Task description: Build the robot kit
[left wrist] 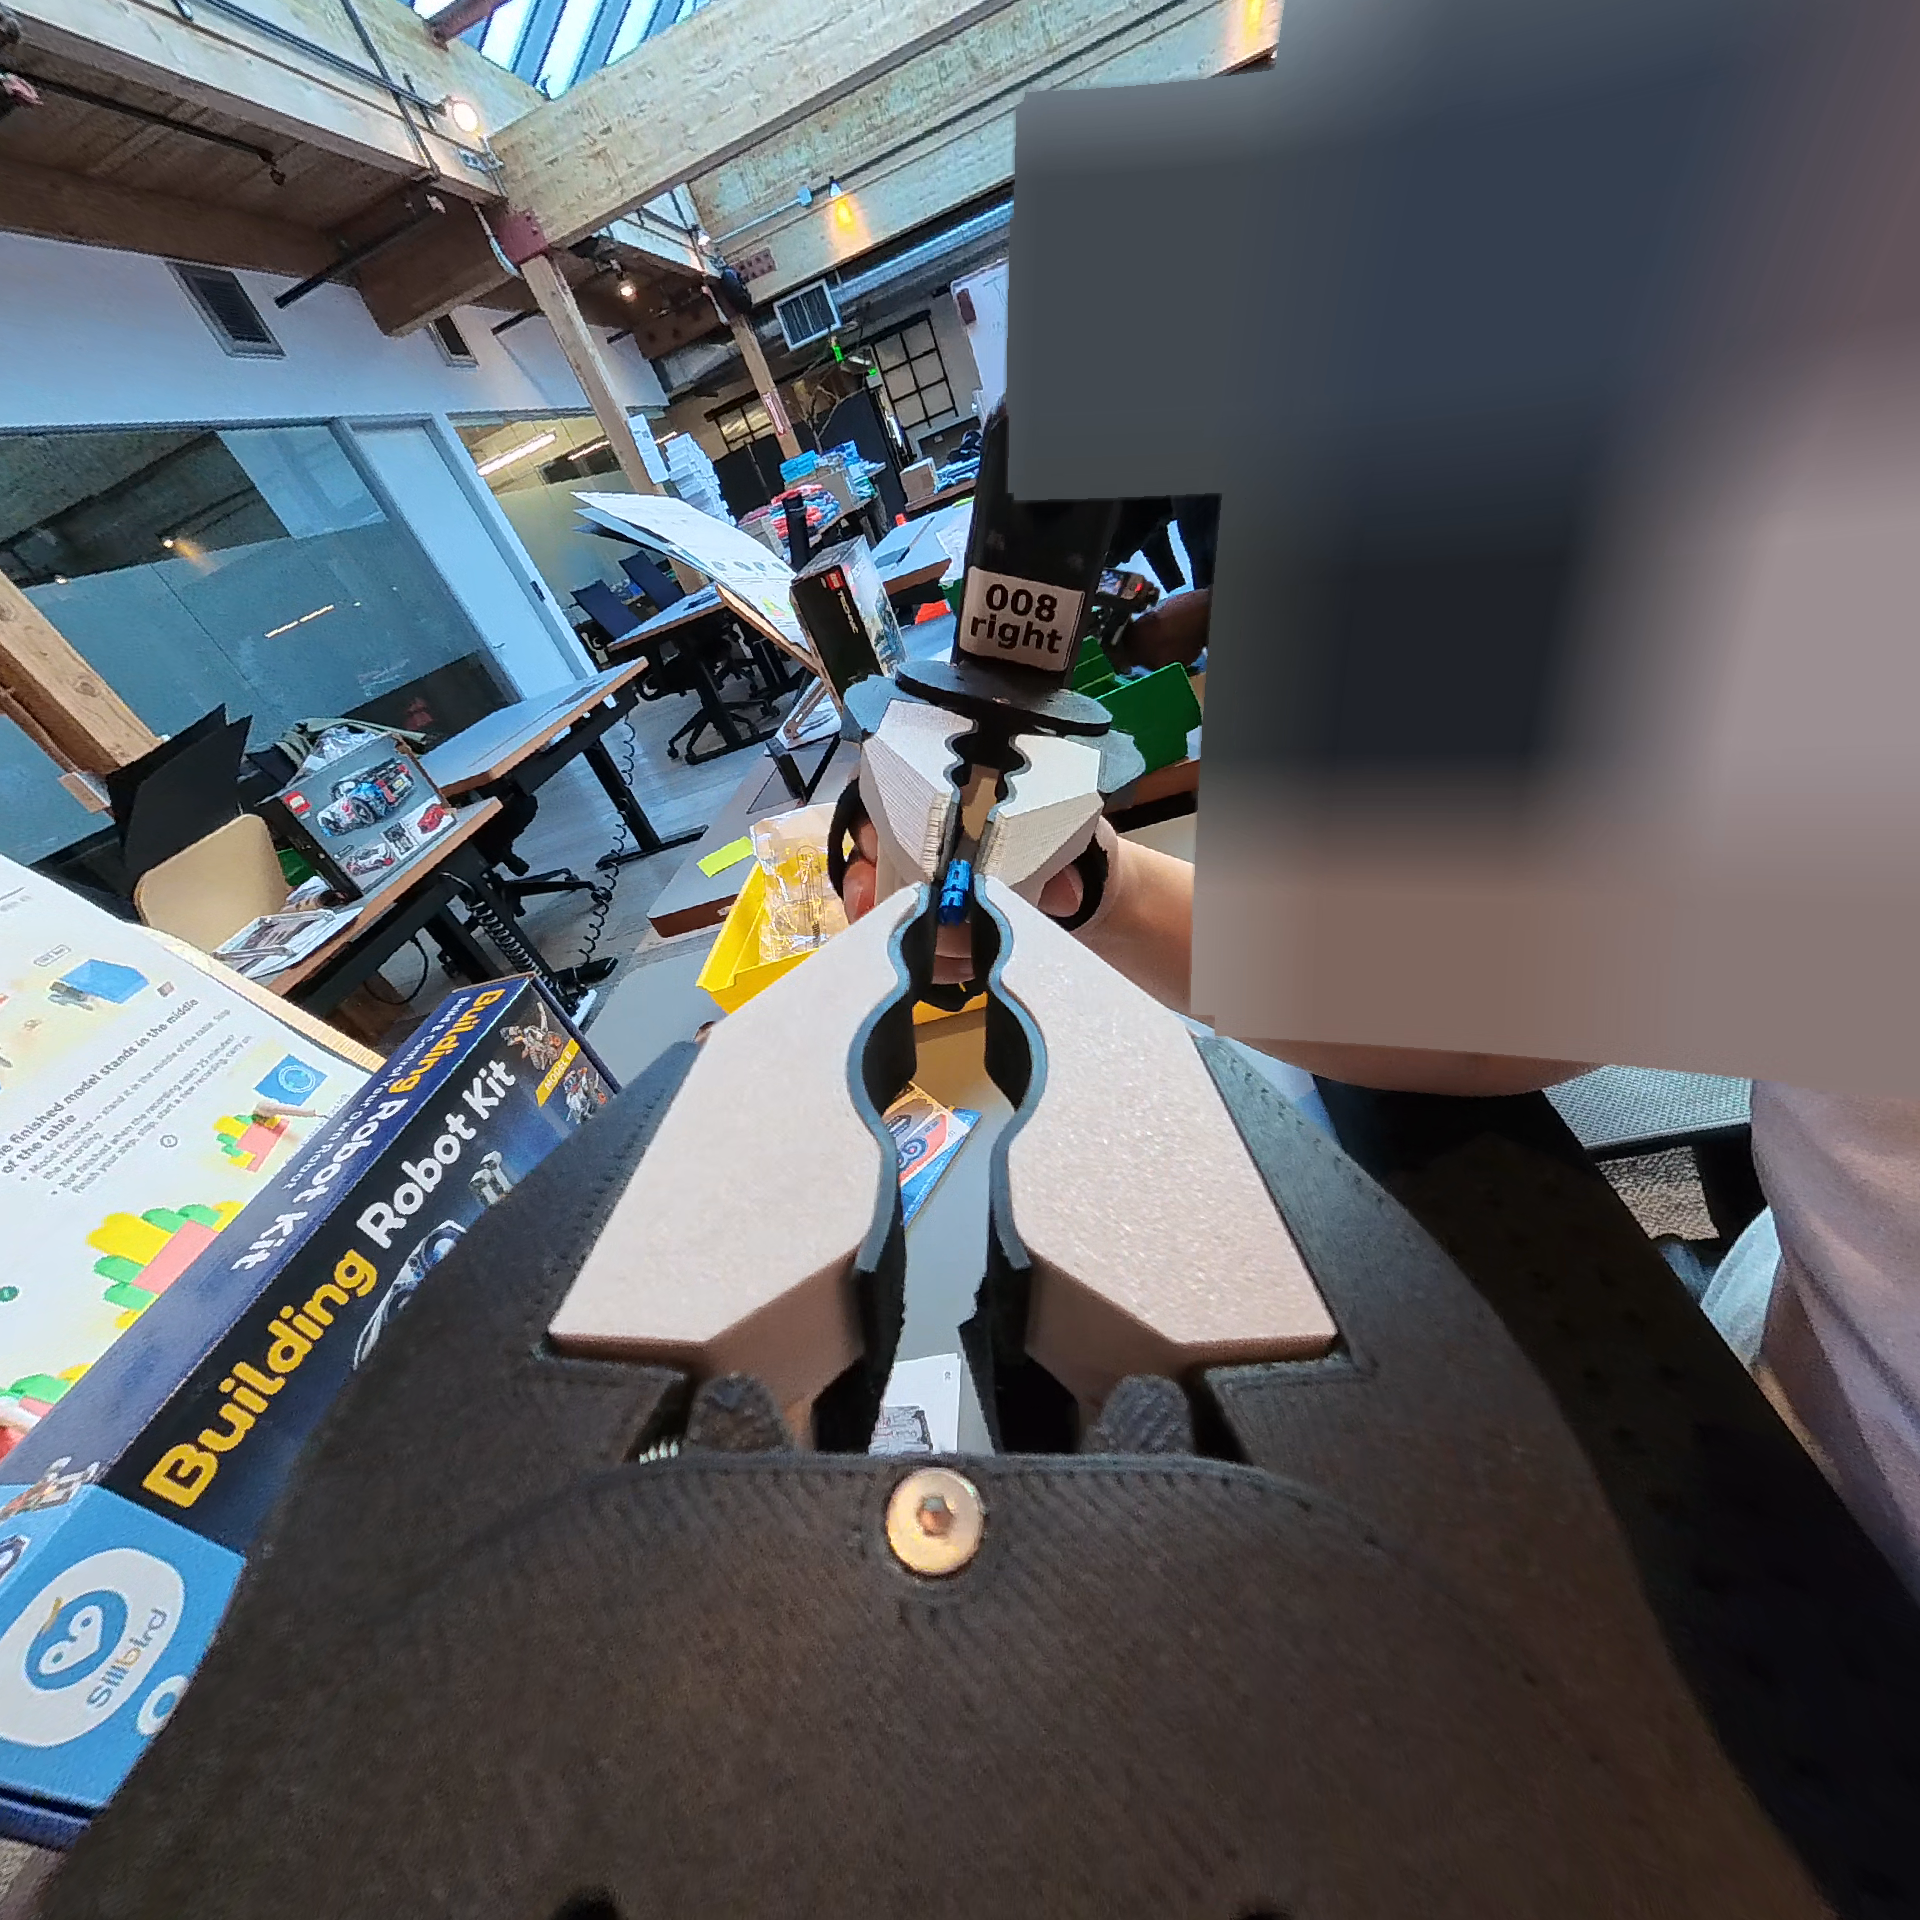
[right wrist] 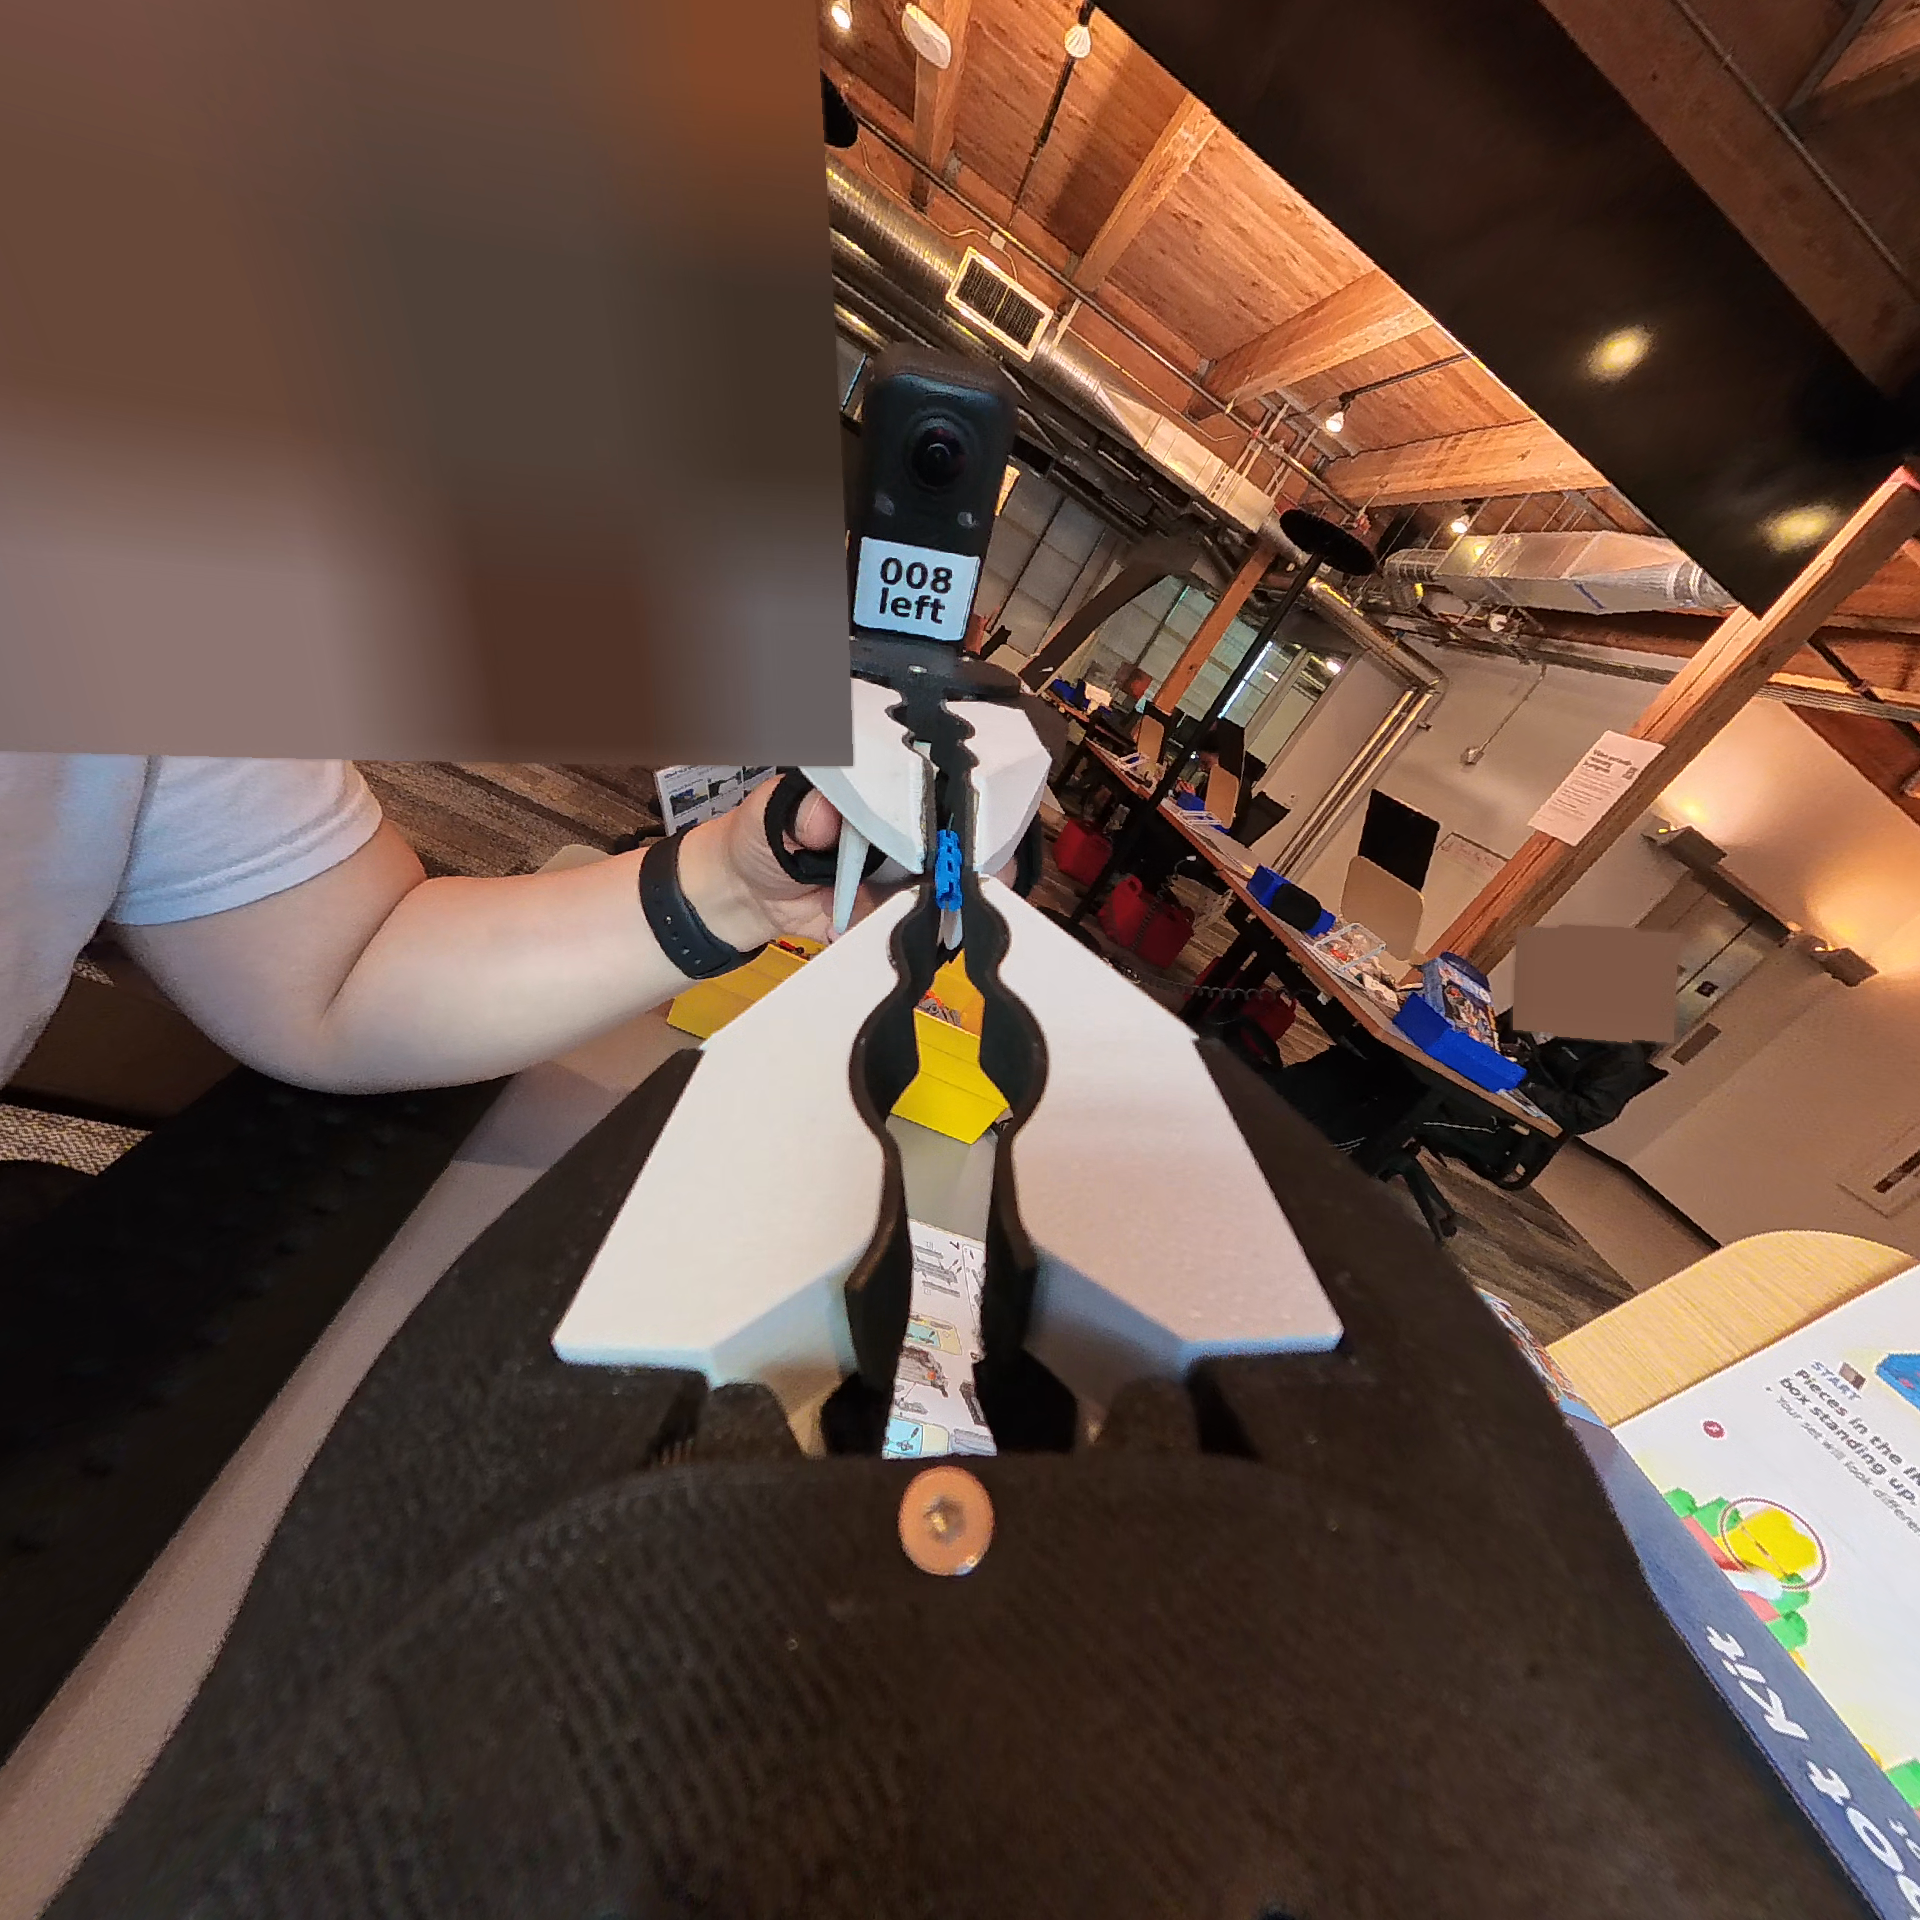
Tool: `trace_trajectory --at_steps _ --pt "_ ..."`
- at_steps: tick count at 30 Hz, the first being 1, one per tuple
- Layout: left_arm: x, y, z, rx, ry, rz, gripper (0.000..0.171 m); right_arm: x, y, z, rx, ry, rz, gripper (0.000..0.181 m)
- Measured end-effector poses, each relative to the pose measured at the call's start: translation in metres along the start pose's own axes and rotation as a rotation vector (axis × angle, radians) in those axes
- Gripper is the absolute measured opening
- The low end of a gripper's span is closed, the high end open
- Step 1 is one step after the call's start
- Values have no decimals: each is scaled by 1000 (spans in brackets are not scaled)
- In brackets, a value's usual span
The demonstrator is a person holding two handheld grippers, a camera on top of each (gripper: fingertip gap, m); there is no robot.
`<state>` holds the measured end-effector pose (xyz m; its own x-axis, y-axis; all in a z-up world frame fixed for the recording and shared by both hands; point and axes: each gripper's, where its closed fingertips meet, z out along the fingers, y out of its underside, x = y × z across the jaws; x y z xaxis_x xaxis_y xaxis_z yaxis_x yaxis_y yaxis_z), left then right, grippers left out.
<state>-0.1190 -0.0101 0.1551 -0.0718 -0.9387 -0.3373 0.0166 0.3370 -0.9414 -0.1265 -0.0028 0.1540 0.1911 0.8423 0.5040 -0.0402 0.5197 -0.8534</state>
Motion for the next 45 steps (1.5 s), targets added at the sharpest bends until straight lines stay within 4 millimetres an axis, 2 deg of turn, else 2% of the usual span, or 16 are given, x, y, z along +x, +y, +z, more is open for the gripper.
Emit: trace_trajectory --at_steps 18,19,20,21,23,25,27,29,31,33,34,37,40,45 --pt "-2 5 0 -39 -15 42 3 1 4 -1 -8 10 -30 4" --pt "-3 6 0 -44 -25 46 3 3 4 -3 -20 19 -34 8" --pt "-5 6 -1 -47 -38 49 3 6 6 -8 -46 33 -31 18" --pt "-8 6 -3 -43 -53 48 3 14 10 -18 -93 61 -9 25" --pt "-12 2 -9 -23 -64 32 3 44 27 -56 -223 212 48 25" --pt "-16 -1 -15 -14 -76 17 3 72 58 -104 -396 398 58 25" --pt "-20 -2 -21 -12 -91 8 3 81 96 -138 -511 499 117 25" --pt "-23 -4 -23 4 -94 -5 3 62 142 -158 -573 488 209 28" --pt "-23 -3 -23 6 -83 -23 3 17 193 -177 -683 391 271 29" --pt "-24 -1 -22 -2 -87 -24 4 -14 230 -199 -749 369 307 29" --pt "-23 0 -21 -5 -84 -22 4 -24 240 -207 -746 376 334 28" --pt "-21 2 -17 -20 -77 -19 4 -37 253 -220 -716 408 389 26" --pt "-21 7 -12 -41 -72 -21 4 -50 269 -231 -793 380 455 28" --pt "-21 14 -6 -67 -67 -29 4 -59 281 -231 -859 321 541 18"
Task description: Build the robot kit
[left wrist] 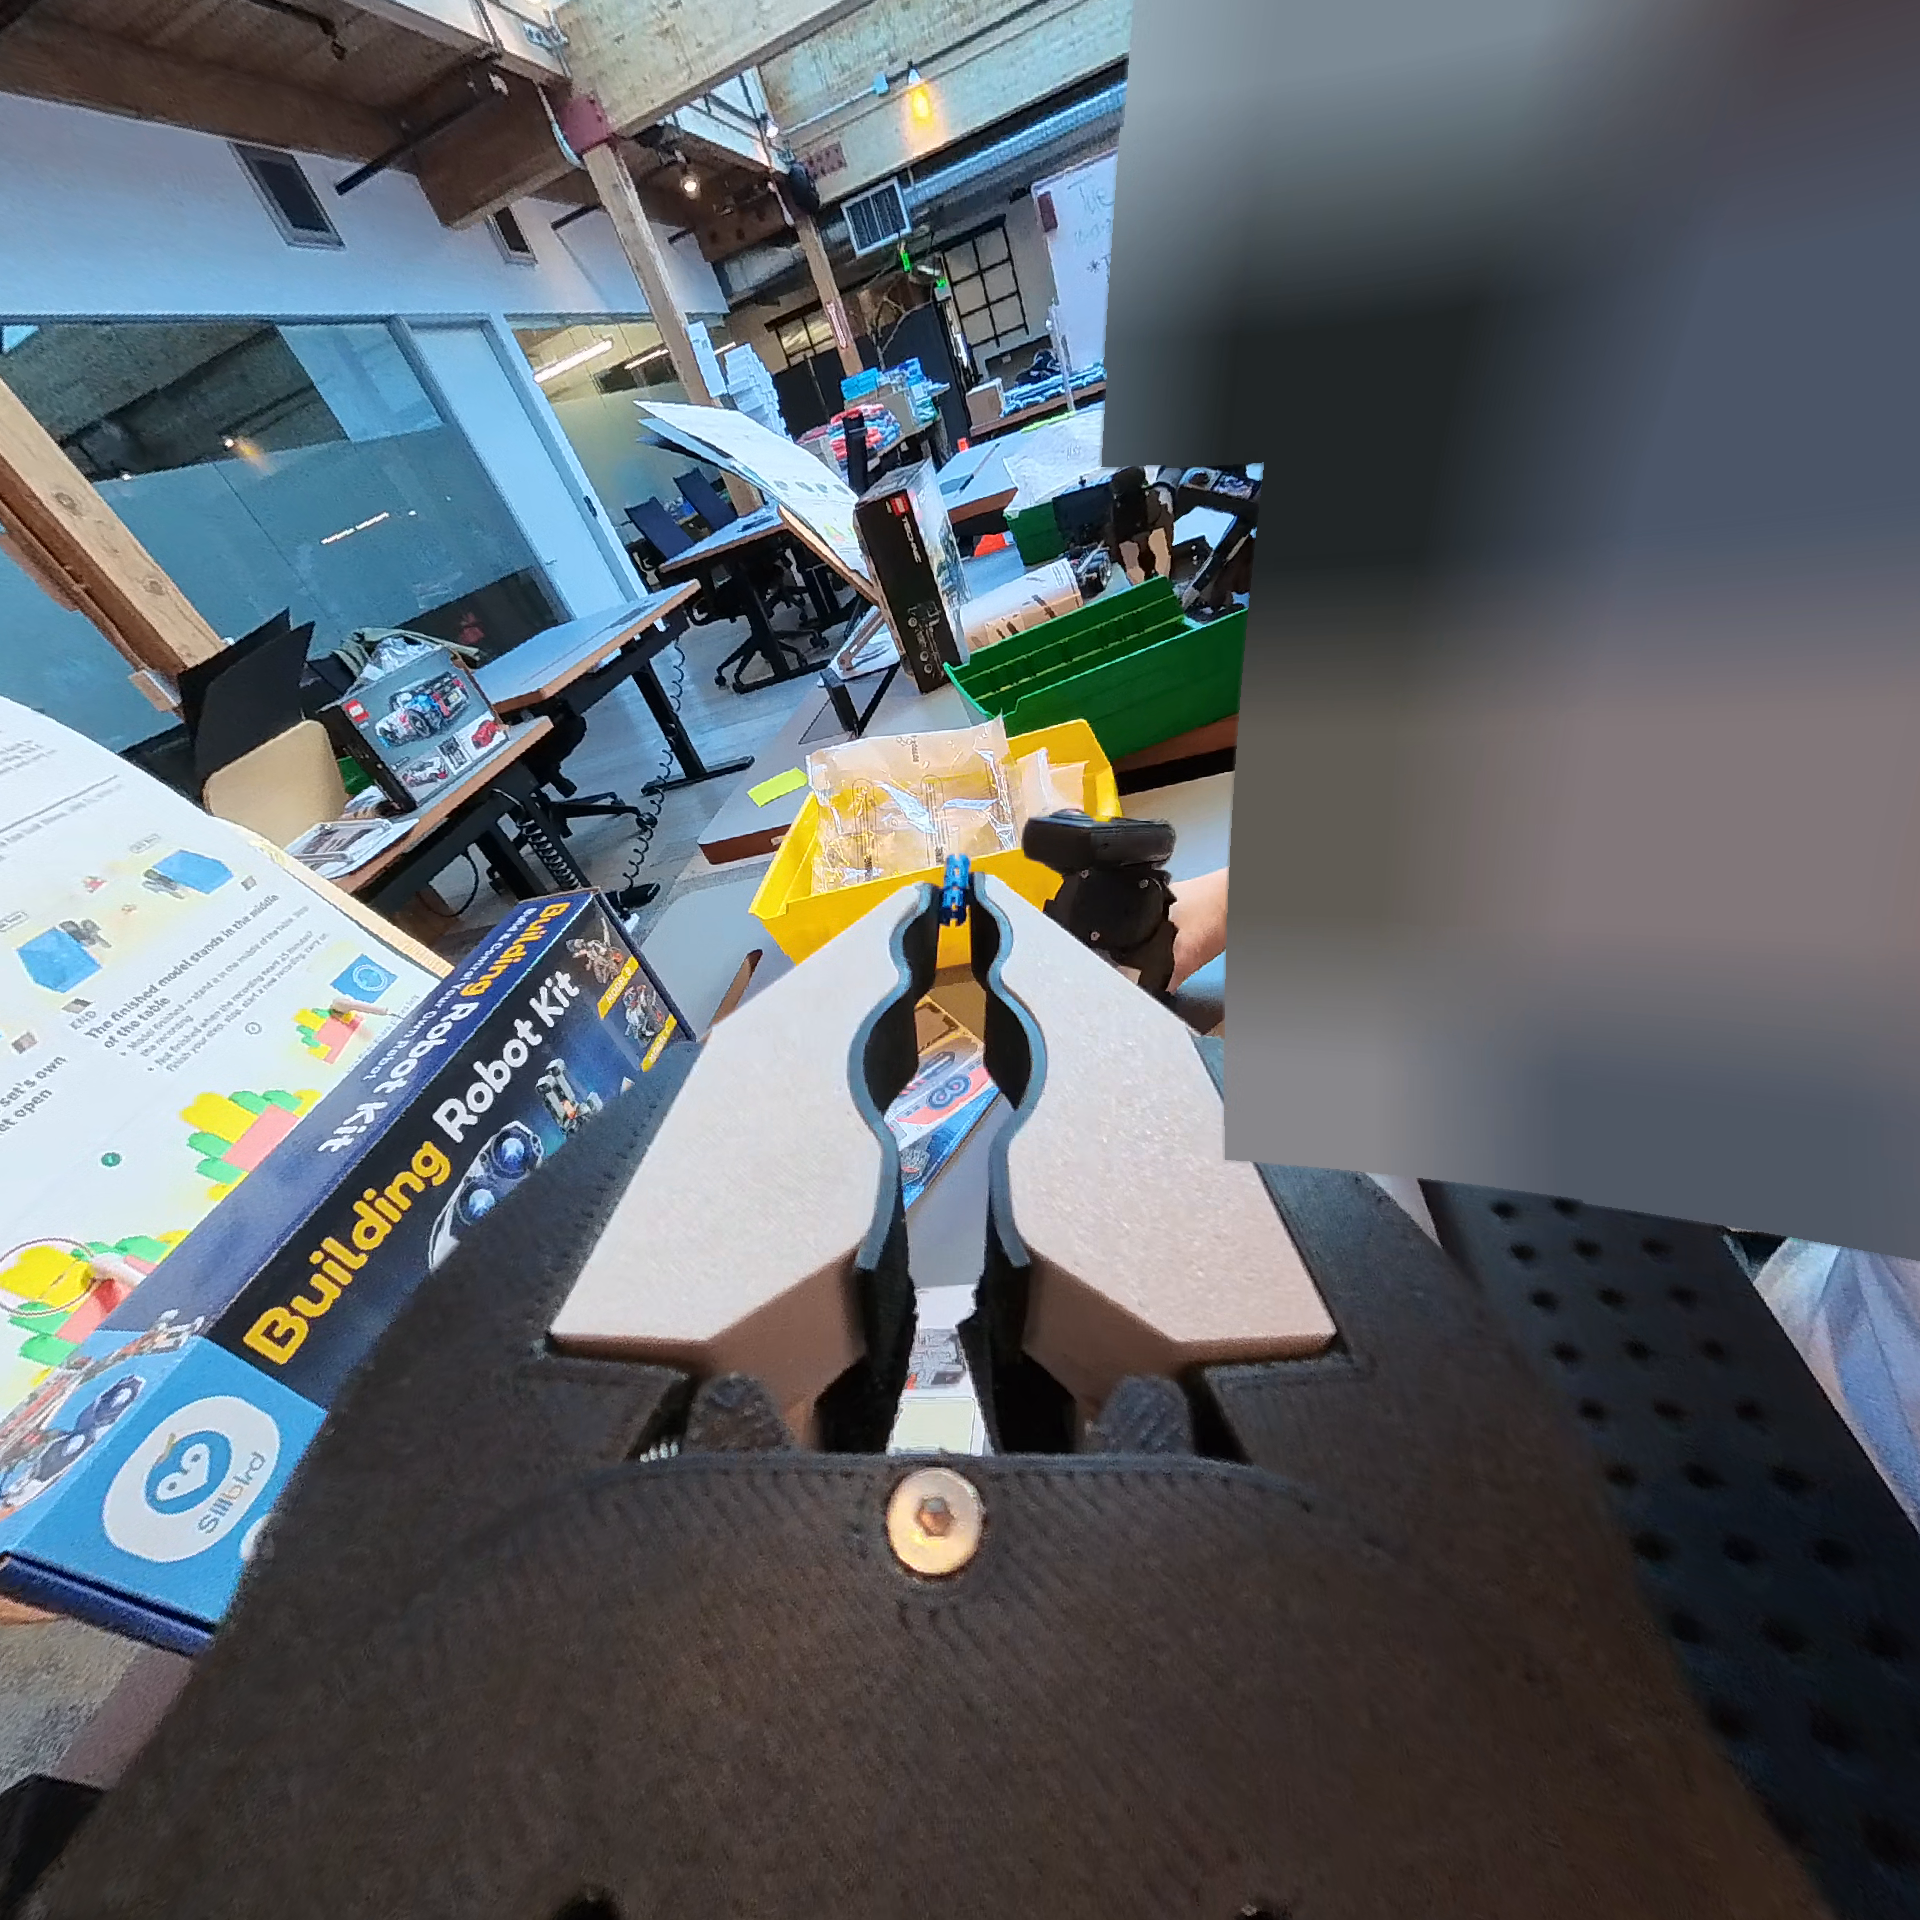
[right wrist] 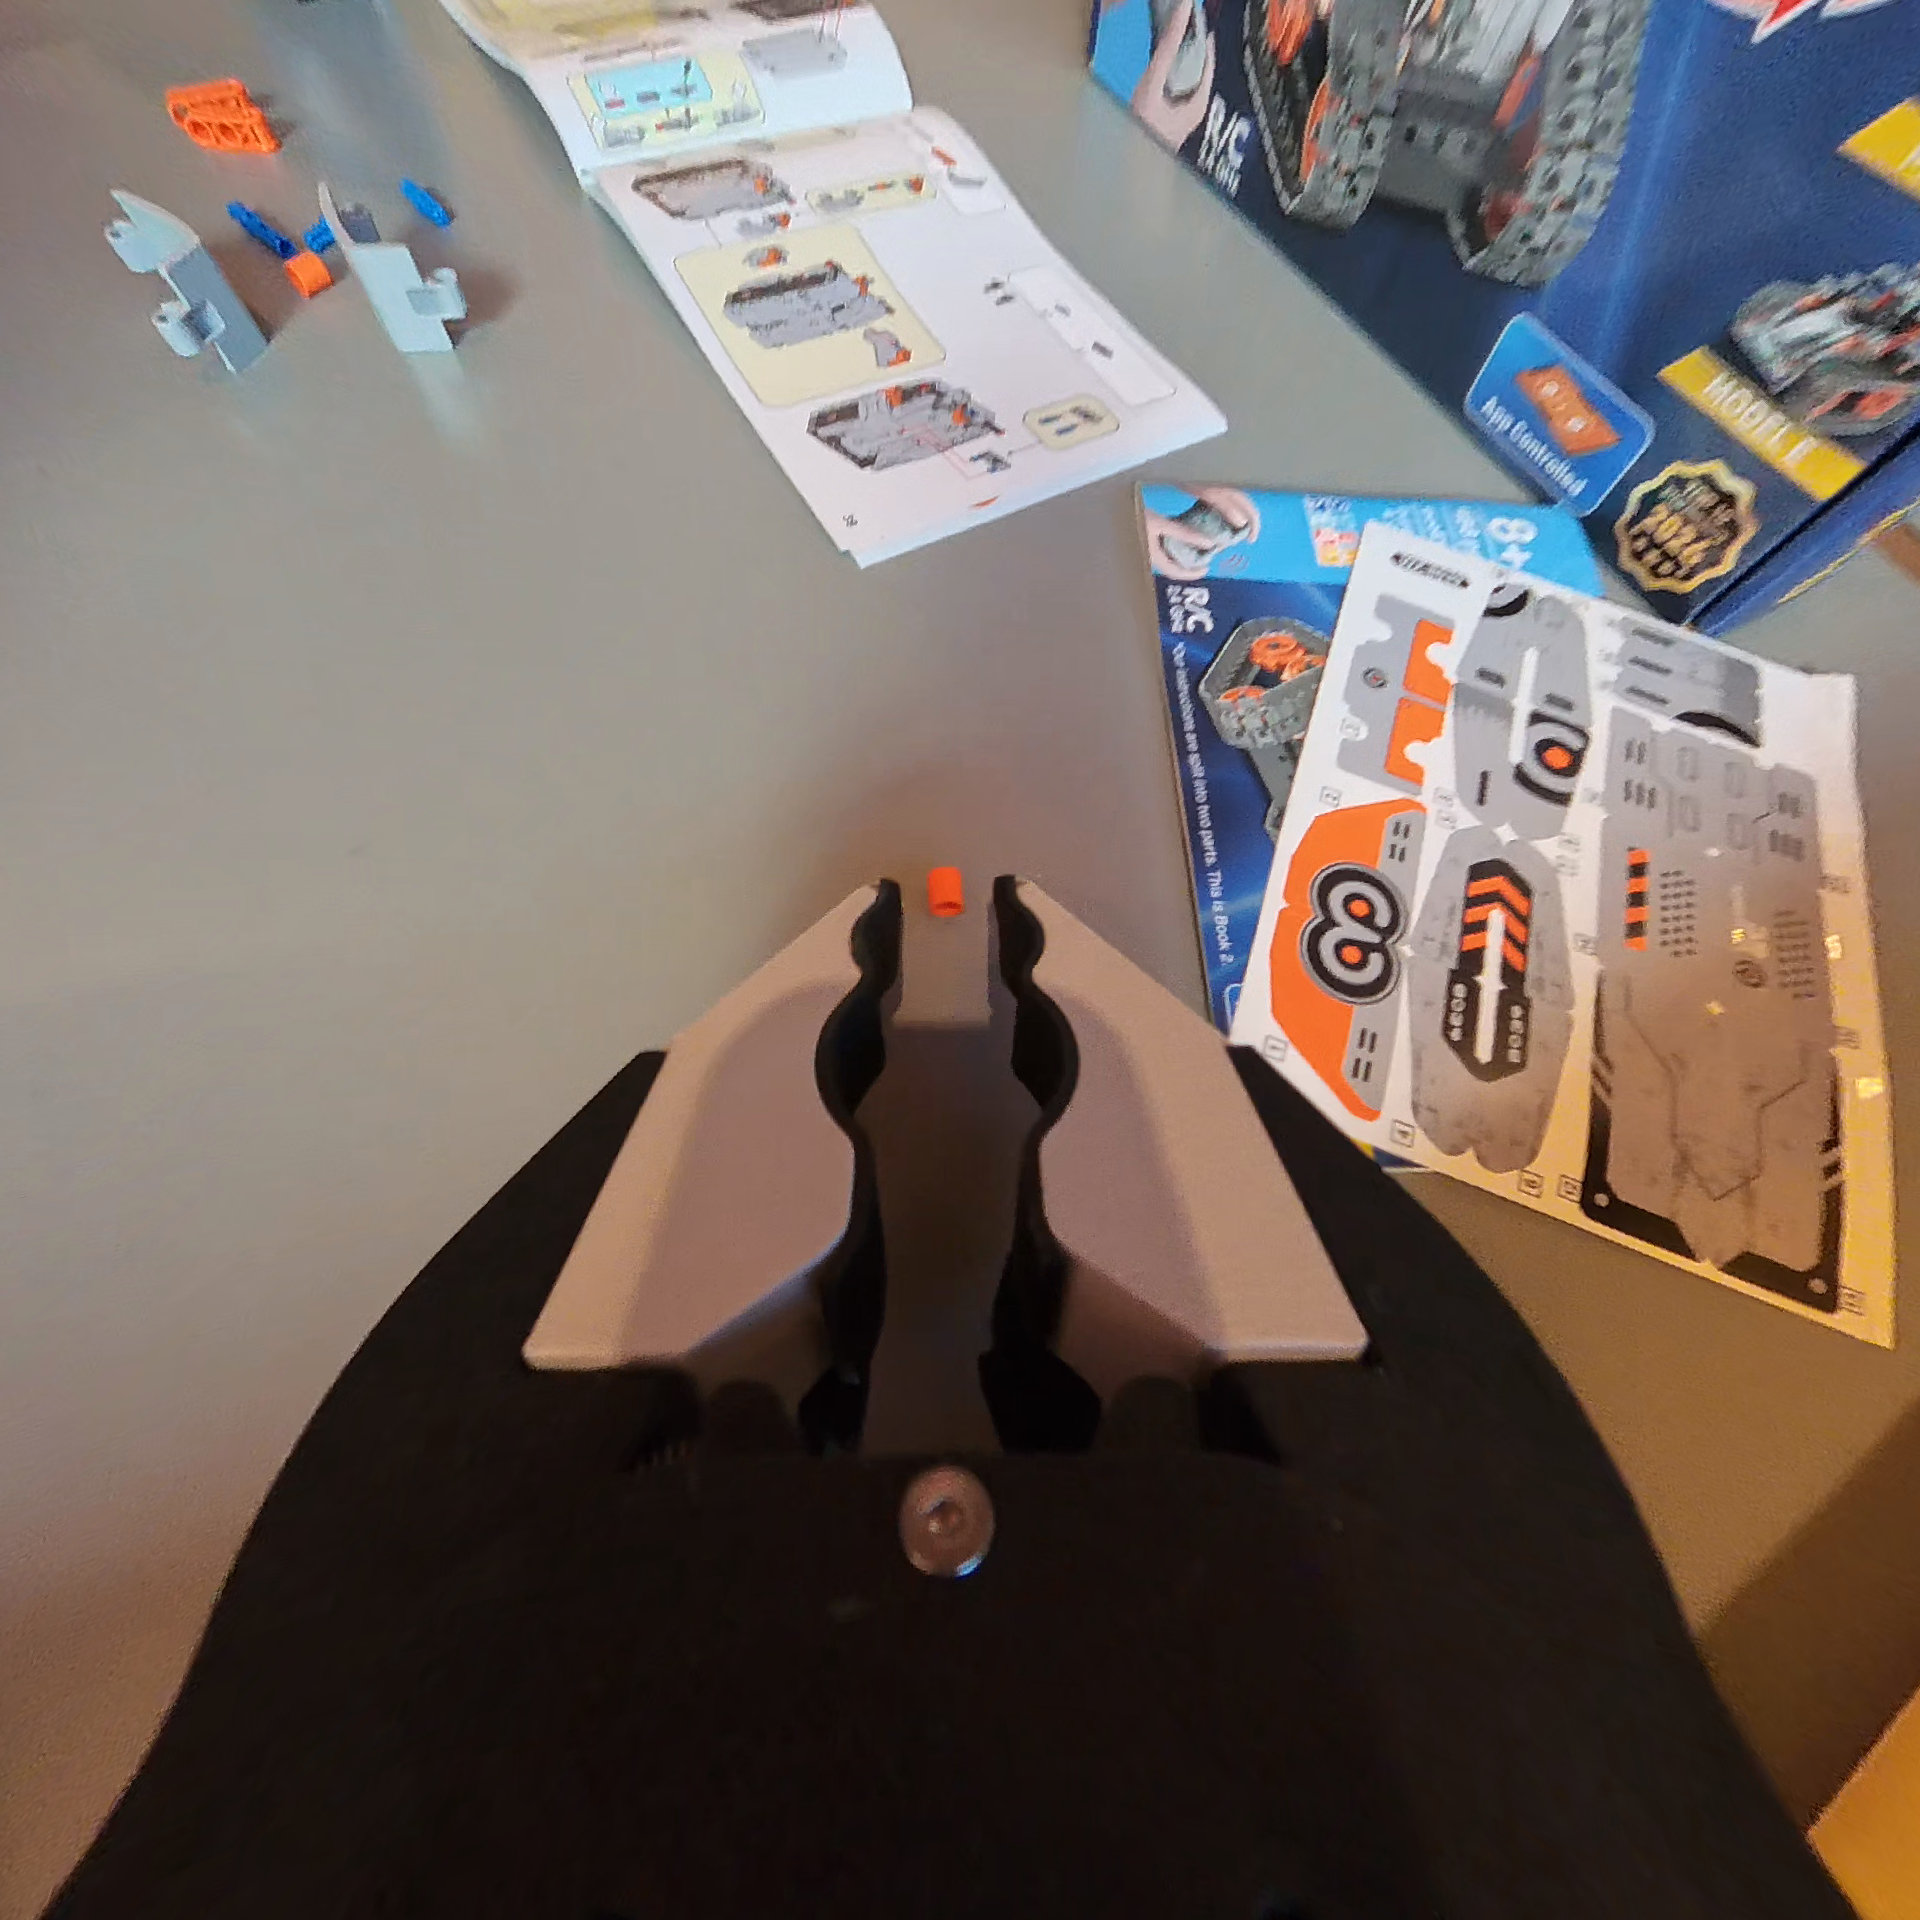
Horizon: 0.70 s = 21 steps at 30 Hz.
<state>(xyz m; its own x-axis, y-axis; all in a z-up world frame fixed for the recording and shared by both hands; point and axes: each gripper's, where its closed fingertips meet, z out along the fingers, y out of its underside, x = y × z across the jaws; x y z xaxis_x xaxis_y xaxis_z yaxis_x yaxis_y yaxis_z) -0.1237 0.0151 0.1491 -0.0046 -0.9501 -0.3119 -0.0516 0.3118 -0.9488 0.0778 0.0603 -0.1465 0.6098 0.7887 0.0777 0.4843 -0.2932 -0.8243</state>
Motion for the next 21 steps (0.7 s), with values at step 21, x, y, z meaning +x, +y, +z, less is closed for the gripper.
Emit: trace_trajectory --at_steps 21 --pt "3 9 7 -52 11 -1 4 1 10 13 -91 -40 70 13"
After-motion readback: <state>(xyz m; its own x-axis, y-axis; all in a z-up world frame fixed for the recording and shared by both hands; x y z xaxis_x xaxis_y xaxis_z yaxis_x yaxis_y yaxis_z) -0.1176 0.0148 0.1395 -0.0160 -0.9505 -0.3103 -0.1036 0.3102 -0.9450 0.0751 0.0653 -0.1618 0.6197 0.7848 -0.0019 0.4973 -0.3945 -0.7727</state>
